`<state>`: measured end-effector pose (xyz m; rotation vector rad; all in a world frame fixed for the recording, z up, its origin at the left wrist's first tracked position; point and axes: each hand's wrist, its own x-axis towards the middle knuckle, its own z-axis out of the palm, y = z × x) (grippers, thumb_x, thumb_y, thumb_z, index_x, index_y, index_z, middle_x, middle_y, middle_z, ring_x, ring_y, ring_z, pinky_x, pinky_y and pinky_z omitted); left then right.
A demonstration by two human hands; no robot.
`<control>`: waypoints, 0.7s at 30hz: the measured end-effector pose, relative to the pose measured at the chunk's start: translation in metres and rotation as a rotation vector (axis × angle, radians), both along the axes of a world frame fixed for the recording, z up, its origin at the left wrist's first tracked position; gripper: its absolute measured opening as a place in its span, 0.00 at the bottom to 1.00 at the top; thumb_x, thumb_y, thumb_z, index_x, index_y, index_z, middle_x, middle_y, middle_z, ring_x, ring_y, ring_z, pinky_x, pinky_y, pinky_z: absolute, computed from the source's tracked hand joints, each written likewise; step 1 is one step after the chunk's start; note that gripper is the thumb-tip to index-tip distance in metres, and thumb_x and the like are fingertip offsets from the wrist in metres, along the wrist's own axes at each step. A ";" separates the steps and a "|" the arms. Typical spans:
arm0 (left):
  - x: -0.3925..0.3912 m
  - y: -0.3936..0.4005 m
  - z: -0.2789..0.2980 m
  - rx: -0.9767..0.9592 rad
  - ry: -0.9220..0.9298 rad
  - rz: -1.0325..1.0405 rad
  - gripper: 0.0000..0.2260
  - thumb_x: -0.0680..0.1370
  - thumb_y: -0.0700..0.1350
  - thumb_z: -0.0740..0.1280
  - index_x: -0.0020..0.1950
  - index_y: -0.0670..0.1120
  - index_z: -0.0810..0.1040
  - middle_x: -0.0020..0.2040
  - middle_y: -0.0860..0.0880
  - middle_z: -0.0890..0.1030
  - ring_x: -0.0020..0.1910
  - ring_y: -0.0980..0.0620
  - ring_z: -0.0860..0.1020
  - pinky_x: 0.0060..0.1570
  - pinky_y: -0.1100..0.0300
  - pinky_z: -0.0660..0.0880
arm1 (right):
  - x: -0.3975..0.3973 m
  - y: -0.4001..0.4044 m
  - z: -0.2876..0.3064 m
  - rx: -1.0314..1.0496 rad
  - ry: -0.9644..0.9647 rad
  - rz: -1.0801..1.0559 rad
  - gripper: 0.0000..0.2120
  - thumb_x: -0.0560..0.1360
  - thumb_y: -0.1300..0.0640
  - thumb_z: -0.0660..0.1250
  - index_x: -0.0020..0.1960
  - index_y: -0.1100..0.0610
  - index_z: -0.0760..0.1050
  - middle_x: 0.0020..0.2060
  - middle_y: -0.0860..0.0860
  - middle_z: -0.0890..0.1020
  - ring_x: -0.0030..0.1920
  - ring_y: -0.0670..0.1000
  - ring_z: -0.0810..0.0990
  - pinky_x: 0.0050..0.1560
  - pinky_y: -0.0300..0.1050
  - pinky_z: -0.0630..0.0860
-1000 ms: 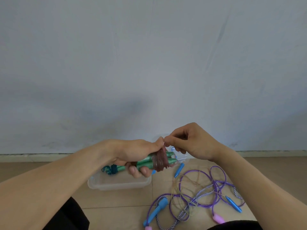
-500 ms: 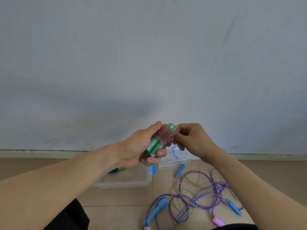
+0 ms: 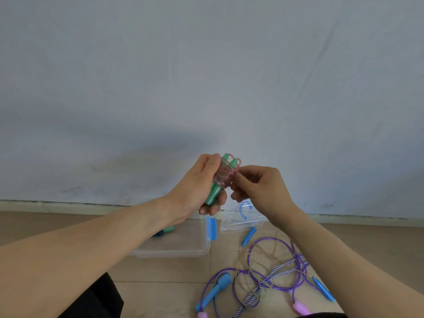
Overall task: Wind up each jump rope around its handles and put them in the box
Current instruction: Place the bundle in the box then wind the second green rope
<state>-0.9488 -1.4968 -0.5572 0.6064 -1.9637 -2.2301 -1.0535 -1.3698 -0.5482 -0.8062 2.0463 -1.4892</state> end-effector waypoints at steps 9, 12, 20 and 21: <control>-0.004 -0.007 -0.002 -0.096 -0.039 -0.029 0.14 0.82 0.57 0.59 0.58 0.47 0.66 0.35 0.39 0.78 0.31 0.41 0.77 0.33 0.52 0.75 | -0.005 0.003 -0.002 -0.110 -0.506 0.014 0.09 0.79 0.67 0.63 0.47 0.64 0.83 0.39 0.59 0.82 0.38 0.53 0.79 0.44 0.46 0.79; -0.005 -0.010 -0.002 -0.092 -0.087 0.012 0.12 0.83 0.53 0.56 0.57 0.45 0.65 0.34 0.39 0.75 0.29 0.45 0.72 0.30 0.54 0.69 | -0.004 0.003 -0.001 -0.115 -0.510 0.079 0.08 0.77 0.67 0.64 0.50 0.65 0.82 0.41 0.60 0.82 0.40 0.54 0.80 0.46 0.47 0.79; -0.006 -0.006 0.001 -0.056 0.021 0.124 0.16 0.80 0.56 0.64 0.50 0.42 0.69 0.29 0.40 0.74 0.21 0.47 0.67 0.23 0.57 0.64 | -0.001 -0.002 -0.006 -0.201 -0.416 0.064 0.14 0.70 0.56 0.71 0.51 0.65 0.81 0.37 0.58 0.81 0.37 0.51 0.79 0.45 0.44 0.80; -0.006 -0.005 0.002 -0.042 0.039 0.127 0.14 0.81 0.54 0.63 0.49 0.43 0.68 0.28 0.40 0.73 0.20 0.47 0.67 0.23 0.58 0.64 | -0.002 -0.002 -0.005 -0.233 -0.463 0.054 0.13 0.71 0.57 0.70 0.50 0.65 0.81 0.37 0.57 0.80 0.36 0.51 0.79 0.45 0.44 0.79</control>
